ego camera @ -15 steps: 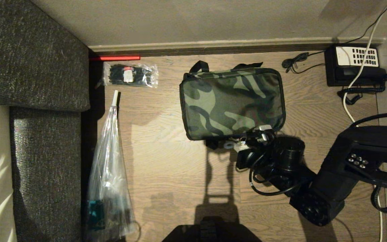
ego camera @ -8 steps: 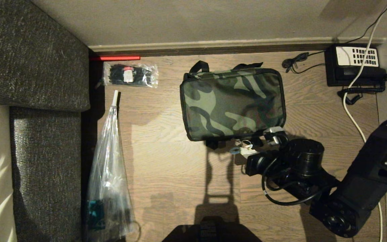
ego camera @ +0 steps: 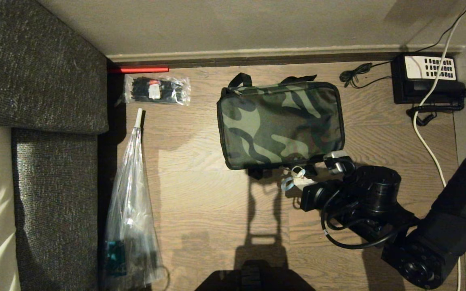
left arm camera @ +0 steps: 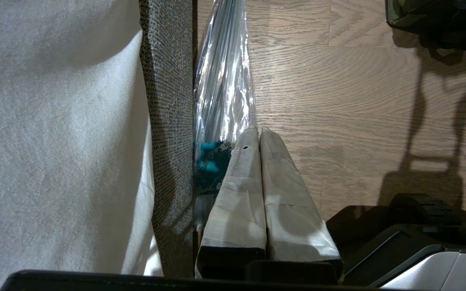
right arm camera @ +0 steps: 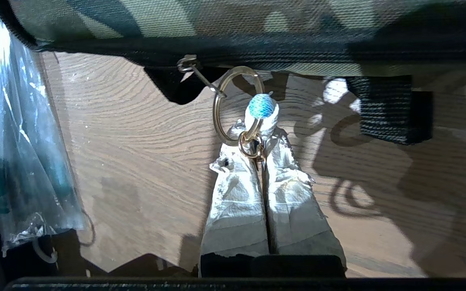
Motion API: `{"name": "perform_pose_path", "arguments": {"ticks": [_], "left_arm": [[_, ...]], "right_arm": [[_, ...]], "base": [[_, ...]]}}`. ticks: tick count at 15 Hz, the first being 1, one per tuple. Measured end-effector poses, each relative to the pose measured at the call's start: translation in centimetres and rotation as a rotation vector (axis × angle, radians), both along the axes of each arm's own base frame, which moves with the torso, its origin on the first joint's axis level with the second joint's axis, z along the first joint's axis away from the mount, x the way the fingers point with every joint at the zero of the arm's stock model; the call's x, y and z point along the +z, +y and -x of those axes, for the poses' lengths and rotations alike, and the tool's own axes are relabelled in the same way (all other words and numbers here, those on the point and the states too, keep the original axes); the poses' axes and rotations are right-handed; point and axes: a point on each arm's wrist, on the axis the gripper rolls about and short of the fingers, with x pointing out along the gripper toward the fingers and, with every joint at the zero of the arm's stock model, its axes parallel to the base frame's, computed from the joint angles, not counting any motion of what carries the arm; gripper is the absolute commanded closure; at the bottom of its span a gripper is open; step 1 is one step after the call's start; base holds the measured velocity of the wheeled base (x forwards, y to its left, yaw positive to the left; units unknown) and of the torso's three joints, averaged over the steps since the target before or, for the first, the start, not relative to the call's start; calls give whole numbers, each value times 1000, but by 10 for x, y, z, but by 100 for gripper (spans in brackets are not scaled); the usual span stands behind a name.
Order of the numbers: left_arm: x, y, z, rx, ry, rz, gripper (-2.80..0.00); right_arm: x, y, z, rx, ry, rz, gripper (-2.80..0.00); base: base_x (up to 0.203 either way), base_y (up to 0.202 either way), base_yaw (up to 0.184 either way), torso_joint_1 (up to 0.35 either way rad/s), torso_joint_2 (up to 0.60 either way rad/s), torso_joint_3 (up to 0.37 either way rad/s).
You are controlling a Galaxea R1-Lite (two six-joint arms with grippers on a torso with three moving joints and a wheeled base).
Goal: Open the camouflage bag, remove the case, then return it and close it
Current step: Open the top of the storage box
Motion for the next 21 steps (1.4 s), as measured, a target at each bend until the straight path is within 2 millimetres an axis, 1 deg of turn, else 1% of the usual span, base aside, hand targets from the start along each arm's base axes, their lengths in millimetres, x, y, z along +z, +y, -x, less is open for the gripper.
{"name": "perform_pose_path", "arguments": {"ticks": [8, 17, 21], "left_arm": [[0, 0, 0, 0, 0, 0, 0], [0, 0, 0, 0, 0, 0, 0], [0, 0, 0, 0, 0, 0, 0]], "right_arm": [[-2, -7, -3, -23, 13, 9, 0], [1, -26, -2, -74, 34, 23, 0], [4, -40, -4, -101, 39, 23, 0]], "base": [[0, 0, 0, 0, 0, 0], [0, 0, 0, 0, 0, 0], [0, 0, 0, 0, 0, 0]]}}
